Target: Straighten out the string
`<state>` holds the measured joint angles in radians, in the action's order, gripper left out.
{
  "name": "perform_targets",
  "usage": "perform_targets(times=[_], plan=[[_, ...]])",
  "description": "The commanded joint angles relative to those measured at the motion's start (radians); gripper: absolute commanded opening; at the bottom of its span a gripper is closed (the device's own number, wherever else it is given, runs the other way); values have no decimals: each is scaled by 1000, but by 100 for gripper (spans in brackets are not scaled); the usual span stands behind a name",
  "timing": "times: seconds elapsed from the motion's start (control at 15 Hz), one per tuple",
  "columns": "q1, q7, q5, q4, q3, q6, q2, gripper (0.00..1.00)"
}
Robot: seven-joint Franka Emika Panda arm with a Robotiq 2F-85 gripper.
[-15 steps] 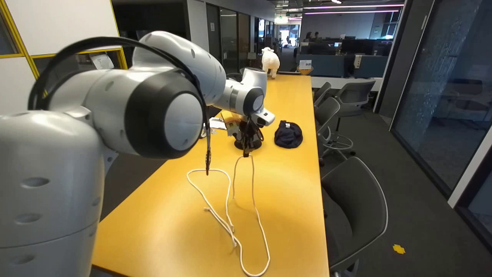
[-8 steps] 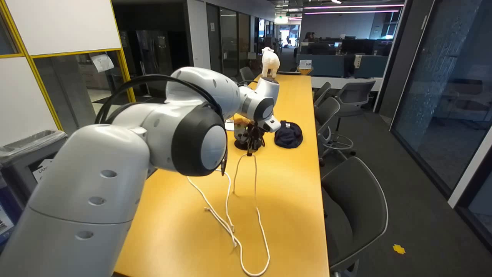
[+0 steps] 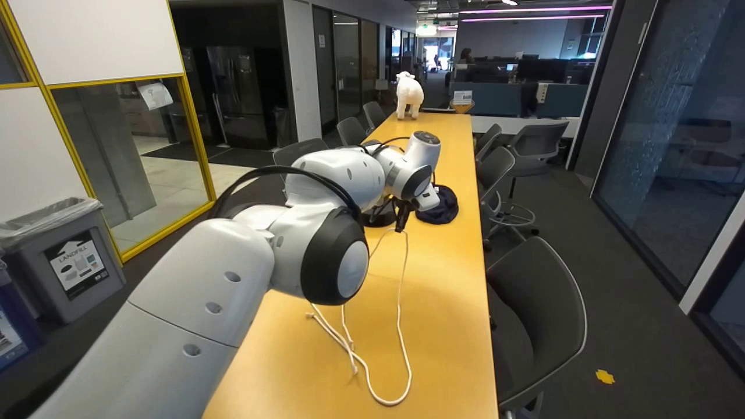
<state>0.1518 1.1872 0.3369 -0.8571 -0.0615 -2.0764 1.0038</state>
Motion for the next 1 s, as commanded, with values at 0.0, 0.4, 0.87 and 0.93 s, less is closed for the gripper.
perform_targets(times=[0.0, 0.4, 0.87, 0.93], plan=[[-2, 146, -47, 234, -29, -17, 168, 1], [29, 305, -124, 346, -47, 14, 276, 1], [52, 409, -135, 377, -74, 13, 308, 1], [55, 412, -131, 377, -72, 15, 309, 4]])
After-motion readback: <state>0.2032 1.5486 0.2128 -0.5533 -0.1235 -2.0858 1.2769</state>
